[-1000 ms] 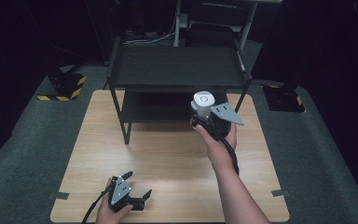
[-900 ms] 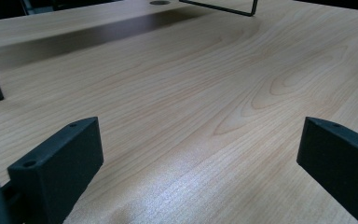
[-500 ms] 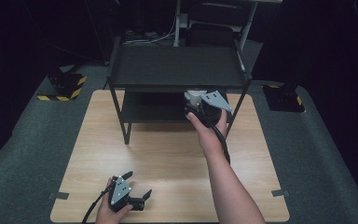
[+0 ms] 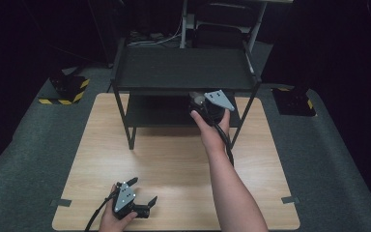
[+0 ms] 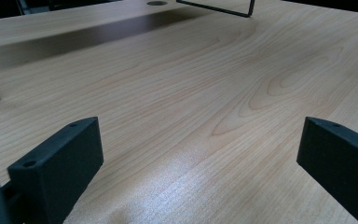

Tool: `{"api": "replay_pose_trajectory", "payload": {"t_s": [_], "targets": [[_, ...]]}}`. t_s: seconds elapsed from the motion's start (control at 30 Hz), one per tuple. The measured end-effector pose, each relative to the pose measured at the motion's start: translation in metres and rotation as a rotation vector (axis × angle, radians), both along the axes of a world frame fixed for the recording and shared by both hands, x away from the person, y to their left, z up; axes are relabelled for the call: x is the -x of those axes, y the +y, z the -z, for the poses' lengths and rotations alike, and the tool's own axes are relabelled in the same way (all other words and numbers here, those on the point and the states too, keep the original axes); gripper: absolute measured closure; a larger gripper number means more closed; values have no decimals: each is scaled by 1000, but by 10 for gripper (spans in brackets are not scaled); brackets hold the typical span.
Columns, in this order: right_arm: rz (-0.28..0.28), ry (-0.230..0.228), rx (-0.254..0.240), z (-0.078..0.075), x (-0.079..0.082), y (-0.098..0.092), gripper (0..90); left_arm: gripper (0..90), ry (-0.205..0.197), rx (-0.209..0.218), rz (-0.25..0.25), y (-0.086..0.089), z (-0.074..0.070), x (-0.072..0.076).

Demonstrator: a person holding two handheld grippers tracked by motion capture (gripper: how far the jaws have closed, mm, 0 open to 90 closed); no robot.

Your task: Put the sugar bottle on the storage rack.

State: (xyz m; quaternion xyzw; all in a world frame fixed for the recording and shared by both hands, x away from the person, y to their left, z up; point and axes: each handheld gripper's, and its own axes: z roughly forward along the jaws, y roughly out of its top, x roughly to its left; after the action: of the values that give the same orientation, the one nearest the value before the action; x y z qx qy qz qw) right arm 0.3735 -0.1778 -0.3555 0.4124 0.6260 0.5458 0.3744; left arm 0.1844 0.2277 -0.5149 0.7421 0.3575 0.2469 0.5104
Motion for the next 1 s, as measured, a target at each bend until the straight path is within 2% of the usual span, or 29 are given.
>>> {"api": "replay_pose_trajectory", "payload": {"t_s": [0.3,0.53,0.9,1.0], "targets": [[25,0,10,8,-5,9,306,4,-1,2,0,0,0,0],[27,-17,-5,15,-6,9,304,4,-3,0,2,0,0,0],[12,-13,1,13,-7,6,301,4,-4,-1,2,0,0,0],[0,-13,3,12,-7,3,267,4,-6,-3,4,1,0,0]]}}
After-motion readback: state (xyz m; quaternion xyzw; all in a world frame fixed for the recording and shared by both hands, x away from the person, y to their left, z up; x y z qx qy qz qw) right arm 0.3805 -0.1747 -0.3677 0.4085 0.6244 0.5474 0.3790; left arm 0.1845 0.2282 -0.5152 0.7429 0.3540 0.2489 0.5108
